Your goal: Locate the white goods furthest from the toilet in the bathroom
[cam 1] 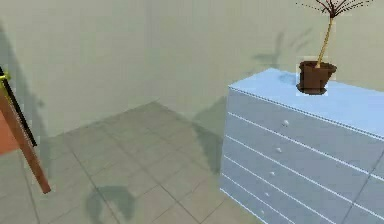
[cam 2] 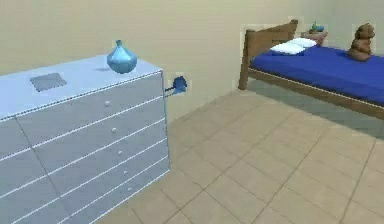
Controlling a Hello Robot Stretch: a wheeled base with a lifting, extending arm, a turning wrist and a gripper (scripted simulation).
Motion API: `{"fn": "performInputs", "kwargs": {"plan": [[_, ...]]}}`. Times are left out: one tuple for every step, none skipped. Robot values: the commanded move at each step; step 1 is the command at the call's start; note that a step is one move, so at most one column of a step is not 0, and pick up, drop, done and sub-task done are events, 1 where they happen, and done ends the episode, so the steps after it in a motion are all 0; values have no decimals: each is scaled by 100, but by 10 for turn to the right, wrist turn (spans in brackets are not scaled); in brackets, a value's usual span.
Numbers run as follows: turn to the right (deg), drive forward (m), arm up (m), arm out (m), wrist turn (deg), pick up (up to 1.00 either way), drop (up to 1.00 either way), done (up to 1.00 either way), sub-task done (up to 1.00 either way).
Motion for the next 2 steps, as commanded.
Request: {"fn": "performInputs", "kwargs": {"plan": [[-450, 0, 0, 0, 0, 0, 0, 0, 0], [-240, 0, 0, 0, 0, 0, 0, 0, 0]]}}
